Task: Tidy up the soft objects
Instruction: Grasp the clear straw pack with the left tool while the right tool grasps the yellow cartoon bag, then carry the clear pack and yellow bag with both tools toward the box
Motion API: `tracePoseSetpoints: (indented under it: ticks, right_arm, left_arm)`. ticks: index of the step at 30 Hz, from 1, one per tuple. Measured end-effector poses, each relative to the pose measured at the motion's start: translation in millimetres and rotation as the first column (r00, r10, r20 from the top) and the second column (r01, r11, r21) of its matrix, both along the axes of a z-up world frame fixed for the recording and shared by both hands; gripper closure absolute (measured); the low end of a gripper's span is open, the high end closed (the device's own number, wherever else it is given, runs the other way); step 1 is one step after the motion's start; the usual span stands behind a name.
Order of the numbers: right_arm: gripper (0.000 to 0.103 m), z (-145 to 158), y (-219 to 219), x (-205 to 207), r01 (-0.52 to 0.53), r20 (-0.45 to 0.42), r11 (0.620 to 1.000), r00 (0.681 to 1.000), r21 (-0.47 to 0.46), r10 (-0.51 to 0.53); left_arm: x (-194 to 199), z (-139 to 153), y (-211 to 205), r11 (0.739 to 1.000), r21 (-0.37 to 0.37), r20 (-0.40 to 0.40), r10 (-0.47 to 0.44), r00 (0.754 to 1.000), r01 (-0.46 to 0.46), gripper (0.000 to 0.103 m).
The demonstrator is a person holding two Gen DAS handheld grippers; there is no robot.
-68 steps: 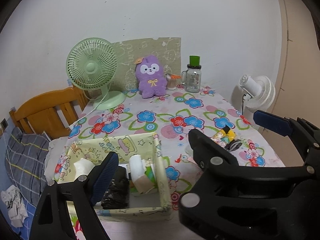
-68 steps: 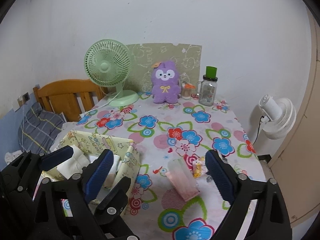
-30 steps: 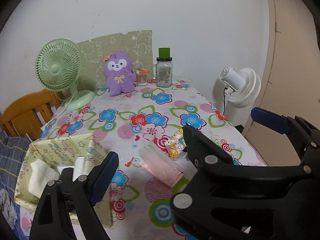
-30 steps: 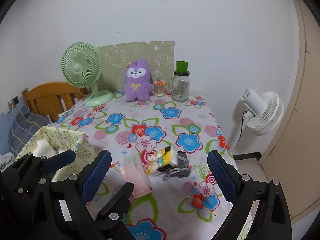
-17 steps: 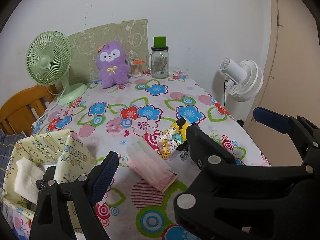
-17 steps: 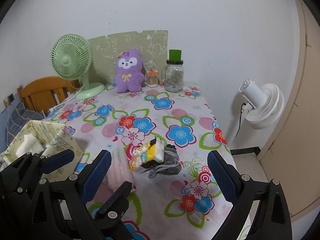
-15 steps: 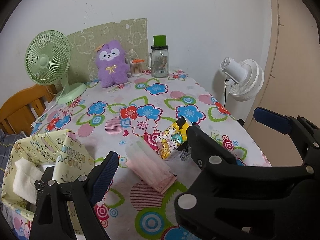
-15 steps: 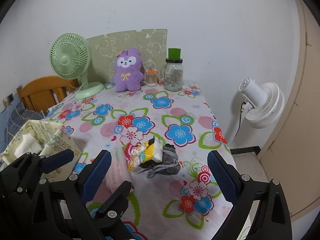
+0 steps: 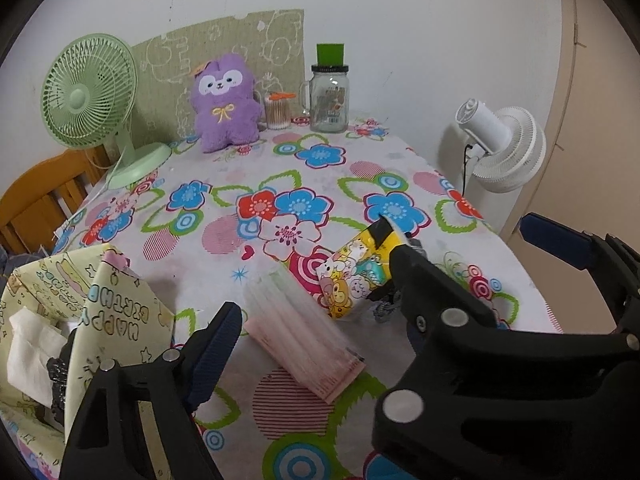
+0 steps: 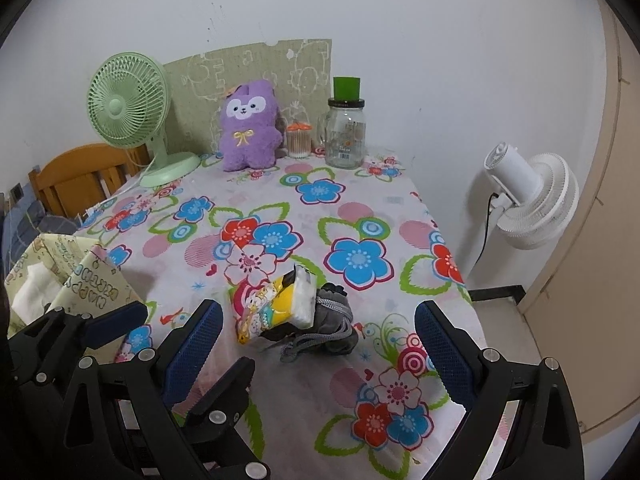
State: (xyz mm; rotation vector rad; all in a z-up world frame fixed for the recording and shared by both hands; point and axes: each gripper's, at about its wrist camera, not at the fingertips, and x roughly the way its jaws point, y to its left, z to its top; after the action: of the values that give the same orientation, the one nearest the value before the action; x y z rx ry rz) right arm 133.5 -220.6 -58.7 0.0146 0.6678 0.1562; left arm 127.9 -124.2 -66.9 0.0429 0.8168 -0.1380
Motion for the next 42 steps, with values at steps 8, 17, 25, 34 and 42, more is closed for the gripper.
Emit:
tracePoseSetpoints:
  ticks: [8,17,25,34,42]
  right_arm:
    - [0.005,-12.5,4.3,20.1,-0.005,-0.028,1.000,1.000,-0.009,0.005]
    - [0.010,-28.4,11.2,40.9,-0.028,-0.059,1.000,0.998,-0.008,0.028]
    - [0.033,-42.6,21.0,56.0,-0.066,-0.107,0.998,0.992,-0.010,0.064]
    - [0.063,-44.6,23.6,53.1,-0.084,-0.106,0.996,0.991,-0.008,0.083]
    - [0.072,-39.8,20.7,44.0,-0.079,-0.100,0.997,0.992,0.019,0.081]
  left_arm:
    - [20.4,-15.8,4.4,1.000,-0.008,-0.049,0.012,0.999,-0.012,0.029]
    - [37.4,-33.2,10.5,0.999,-0.011,-0.102,0.040,0.994,-0.042,0.030]
    - [46.3,-46.4,13.7,0.999,-0.006,-0.141,0.051,0.989,-0.052,0.040]
    - [42.7,-47.7,14.5,0.999,-0.005,-0.123,0.033,0.992,-0.034,0.062]
    - [36.2,-42.8,14.7,1.000,-0.009,-0.109,0.016,0.994,-0.017,0.087]
